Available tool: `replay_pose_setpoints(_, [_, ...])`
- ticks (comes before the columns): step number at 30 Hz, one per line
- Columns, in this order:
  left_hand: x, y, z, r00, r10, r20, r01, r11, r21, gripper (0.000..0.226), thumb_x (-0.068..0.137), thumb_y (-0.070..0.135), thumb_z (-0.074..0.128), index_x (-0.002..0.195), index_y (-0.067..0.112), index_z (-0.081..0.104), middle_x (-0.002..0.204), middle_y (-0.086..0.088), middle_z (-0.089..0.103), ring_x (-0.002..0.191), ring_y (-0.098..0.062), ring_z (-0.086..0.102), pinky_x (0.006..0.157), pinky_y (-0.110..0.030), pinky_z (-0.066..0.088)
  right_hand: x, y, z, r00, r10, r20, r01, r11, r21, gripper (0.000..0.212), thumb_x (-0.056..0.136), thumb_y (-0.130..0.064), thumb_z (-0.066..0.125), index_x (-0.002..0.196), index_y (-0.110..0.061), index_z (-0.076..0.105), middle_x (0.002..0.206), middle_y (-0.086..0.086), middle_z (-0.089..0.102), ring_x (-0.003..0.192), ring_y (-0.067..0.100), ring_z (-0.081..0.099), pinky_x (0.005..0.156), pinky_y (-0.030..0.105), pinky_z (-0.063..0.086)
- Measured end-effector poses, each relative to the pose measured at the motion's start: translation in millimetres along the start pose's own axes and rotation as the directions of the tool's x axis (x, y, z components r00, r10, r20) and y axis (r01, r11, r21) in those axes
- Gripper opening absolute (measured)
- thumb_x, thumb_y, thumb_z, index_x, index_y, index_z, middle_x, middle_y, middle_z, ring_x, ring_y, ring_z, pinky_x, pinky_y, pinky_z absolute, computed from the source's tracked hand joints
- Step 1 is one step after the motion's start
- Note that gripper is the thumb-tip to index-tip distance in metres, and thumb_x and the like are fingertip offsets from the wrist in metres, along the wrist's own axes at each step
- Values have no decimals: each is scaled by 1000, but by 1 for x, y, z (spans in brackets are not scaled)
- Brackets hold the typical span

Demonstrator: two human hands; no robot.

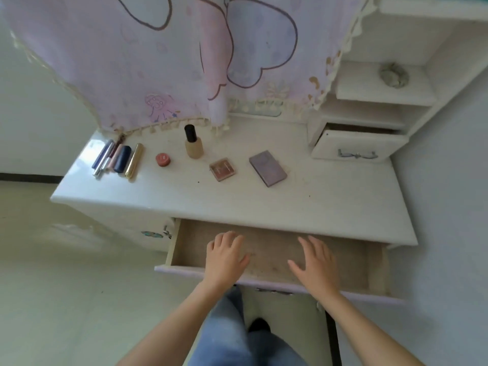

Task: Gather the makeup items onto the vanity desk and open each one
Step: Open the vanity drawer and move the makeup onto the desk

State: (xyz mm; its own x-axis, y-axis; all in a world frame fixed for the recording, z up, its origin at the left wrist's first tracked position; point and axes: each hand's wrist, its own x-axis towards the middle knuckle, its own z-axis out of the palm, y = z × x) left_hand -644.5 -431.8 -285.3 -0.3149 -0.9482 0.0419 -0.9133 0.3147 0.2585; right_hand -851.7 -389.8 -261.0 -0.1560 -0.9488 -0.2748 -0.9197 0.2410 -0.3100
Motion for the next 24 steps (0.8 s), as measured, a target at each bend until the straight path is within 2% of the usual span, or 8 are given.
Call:
replay_pose_setpoints(2, [-17, 2, 10, 1000, 6, 25, -7, 999, 34, 29, 65, 43, 52, 88, 26, 57, 85, 2, 69, 74, -19, 68, 57, -29, 53, -18, 12, 12, 999, 17, 34, -18, 1000, 25, 62, 87, -41, 54, 140, -15, 34, 148, 8, 33, 138, 25, 27, 112, 39, 24])
replay_pose_setpoints(4, [-29, 5, 22, 995, -19, 98, 11, 997, 76, 33, 65, 46, 48, 85, 26, 65, 84, 4, 69, 74, -18, 68, 58, -30, 53, -29, 26, 19, 997, 26, 67, -27, 999, 20, 62, 89, -43, 50, 141, -18, 30, 148, 3, 32, 138, 22, 27, 112, 36, 22])
replay_pose_setpoints(7, [-43, 7, 36, 984, 2, 179, -15, 997, 70, 36, 62, 43, 69, 89, 20, 69, 89, 0, 70, 79, -23, 67, 62, -36, 54, -42, 45, 26, 994, 50, 101, -51, 999, 4, 63, 90, -48, 46, 142, -21, 26, 147, -2, 33, 137, 17, 28, 112, 31, 22])
replay_pose_setpoints(10, [-47, 9, 42, 980, 40, 197, -63, 991, 117, 46, 42, 48, 84, 80, 26, 69, 77, 7, 68, 68, -16, 67, 54, -27, 52, -48, 55, 33, 988, 90, 128, -95, 995, 32, 64, 89, -51, 46, 143, -23, 25, 146, -3, 37, 135, 17, 33, 112, 33, 24])
replay_pose_setpoints(16, [-46, 12, 57, 971, 79, 227, -109, 986, 124, 49, 30, 51, 86, 72, 32, 69, 66, 13, 65, 60, -9, 63, 49, -21, 49, -43, 64, 43, 984, 128, 122, -126, 992, -23, 62, 88, -48, 49, 141, -25, 28, 143, -3, 44, 134, 19, 34, 110, 34, 22])
replay_pose_setpoints(21, [-45, 13, 68, 976, 63, 210, -93, 986, 137, 31, 38, 42, 84, 62, 32, 67, 59, 13, 63, 54, -10, 60, 50, -23, 46, -34, 72, 55, 985, 137, 104, -132, 990, -55, 61, 85, -42, 55, 140, -27, 32, 139, -4, 46, 131, 18, 36, 108, 33, 22])
replay_pose_setpoints(24, [-46, 10, 73, 976, 63, 208, -90, 989, 121, 30, 38, 37, 87, 58, 31, 66, 57, 12, 62, 51, -11, 58, 48, -23, 43, -31, 73, 58, 987, 125, 104, -120, 991, -59, 52, 85, -39, 55, 134, -27, 42, 133, -6, 52, 127, 16, 41, 105, 31, 23])
